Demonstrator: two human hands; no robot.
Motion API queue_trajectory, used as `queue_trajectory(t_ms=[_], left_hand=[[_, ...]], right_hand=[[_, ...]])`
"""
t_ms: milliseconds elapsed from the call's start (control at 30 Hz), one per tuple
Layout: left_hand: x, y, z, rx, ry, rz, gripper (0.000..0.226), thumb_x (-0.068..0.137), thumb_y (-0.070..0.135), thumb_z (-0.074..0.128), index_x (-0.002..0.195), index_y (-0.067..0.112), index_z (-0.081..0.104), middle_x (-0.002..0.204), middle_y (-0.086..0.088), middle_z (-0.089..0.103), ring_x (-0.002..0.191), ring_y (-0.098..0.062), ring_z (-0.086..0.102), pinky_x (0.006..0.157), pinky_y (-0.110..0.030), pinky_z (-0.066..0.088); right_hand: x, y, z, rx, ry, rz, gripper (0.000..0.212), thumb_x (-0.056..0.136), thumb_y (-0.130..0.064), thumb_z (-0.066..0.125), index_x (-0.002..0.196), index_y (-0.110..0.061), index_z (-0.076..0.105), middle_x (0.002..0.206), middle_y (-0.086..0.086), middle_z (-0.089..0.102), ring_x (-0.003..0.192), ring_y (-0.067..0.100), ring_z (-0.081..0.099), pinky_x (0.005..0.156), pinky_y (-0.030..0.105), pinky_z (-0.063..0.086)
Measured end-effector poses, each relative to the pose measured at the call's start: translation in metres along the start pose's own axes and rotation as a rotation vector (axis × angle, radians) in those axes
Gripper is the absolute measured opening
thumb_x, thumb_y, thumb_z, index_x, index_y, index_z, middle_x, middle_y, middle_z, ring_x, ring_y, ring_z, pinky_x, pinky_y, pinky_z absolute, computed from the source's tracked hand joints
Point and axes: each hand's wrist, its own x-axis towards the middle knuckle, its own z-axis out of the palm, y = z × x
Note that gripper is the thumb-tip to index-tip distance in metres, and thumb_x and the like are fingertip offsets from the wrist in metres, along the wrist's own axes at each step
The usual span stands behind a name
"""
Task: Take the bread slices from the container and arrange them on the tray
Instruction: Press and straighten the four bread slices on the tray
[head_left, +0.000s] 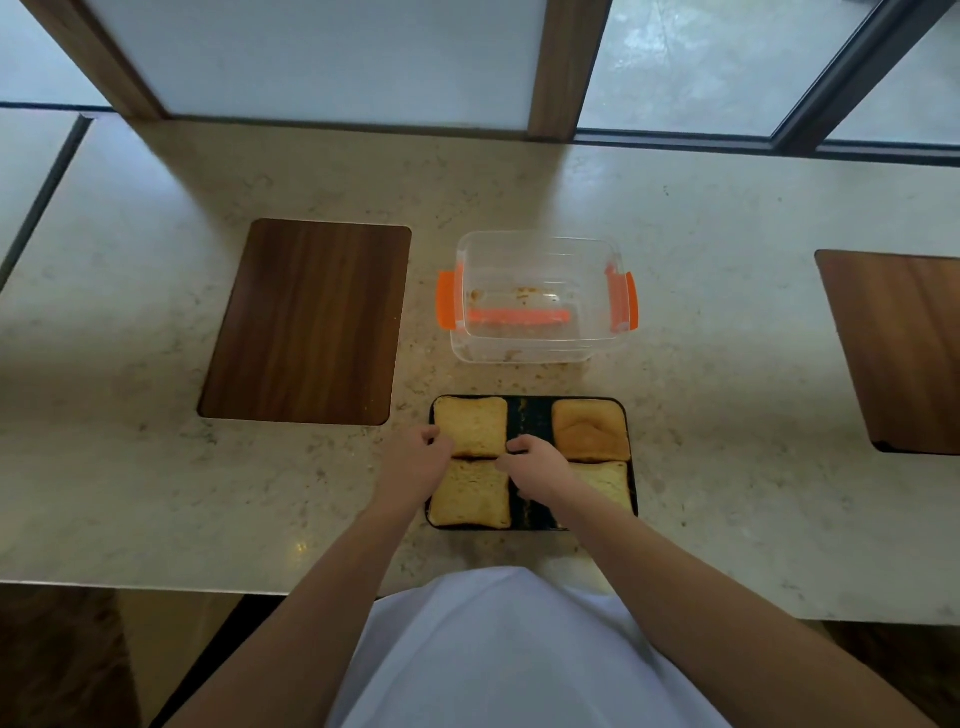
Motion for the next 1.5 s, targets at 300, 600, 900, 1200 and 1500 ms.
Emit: queue_trajectory(t_ms=[300, 600, 900, 1200, 1500], left_hand=[[0.004, -0.003, -0.001, -0.053, 0.007, 0.013, 0.034, 0.088, 0.019, 0.056, 0.105, -0.009, 0.048, 0.053, 0.016, 0.045, 0.045, -0.001, 0.038, 0.056, -0.026, 0.032], [0.003, 0.008, 0.004, -0.084, -0.006, -0.017, 0.013, 0.087, 0.025, 0.06, 0.079, 0.034, 0.063, 0.076, 0.009, 0.066, 0.069, -0.008, 0.057, 0.057, -0.026, 0.039], [0.002, 0.007, 0.009, -0.07, -0.062, -0.019, 0.028, 0.093, 0.031, 0.06, 0.117, 0.02, 0.068, 0.098, 0.012, 0.062, 0.09, -0.007, 0.058, 0.069, -0.026, 0.042], [-0.009, -0.011, 0.02, 0.025, 0.015, -0.043, 0.034, 0.096, 0.028, 0.059, 0.125, 0.013, 0.062, 0.114, -0.002, 0.062, 0.103, -0.019, 0.057, 0.088, -0.039, 0.048], [-0.012, -0.009, 0.029, -0.022, -0.011, -0.113, 0.031, 0.092, 0.028, 0.062, 0.119, 0.016, 0.055, 0.108, -0.002, 0.056, 0.096, -0.018, 0.053, 0.077, -0.035, 0.041]], right_hand=[[0.001, 0.0, -0.002, 0.021, -0.028, 0.012, 0.053, 0.093, -0.031, 0.064, 0.143, -0.02, 0.051, 0.098, -0.001, 0.063, 0.082, 0.011, 0.06, 0.09, 0.041, 0.058], [0.0, 0.001, -0.008, 0.048, -0.031, 0.005, 0.055, 0.095, -0.029, 0.063, 0.146, -0.016, 0.05, 0.104, -0.003, 0.06, 0.09, 0.012, 0.059, 0.09, 0.038, 0.059], [-0.004, 0.007, -0.014, 0.116, -0.055, 0.013, 0.059, 0.098, -0.031, 0.06, 0.152, -0.016, 0.042, 0.098, -0.003, 0.06, 0.087, 0.011, 0.059, 0.084, 0.035, 0.057], [-0.019, 0.016, -0.003, 0.052, -0.076, 0.014, 0.047, 0.089, -0.038, 0.06, 0.129, -0.015, 0.05, 0.113, 0.008, 0.062, 0.105, 0.024, 0.061, 0.096, 0.048, 0.057], [-0.02, 0.017, -0.003, 0.04, -0.094, 0.024, 0.027, 0.09, -0.03, 0.062, 0.114, -0.019, 0.055, 0.096, 0.002, 0.057, 0.103, 0.023, 0.063, 0.099, 0.051, 0.055]])
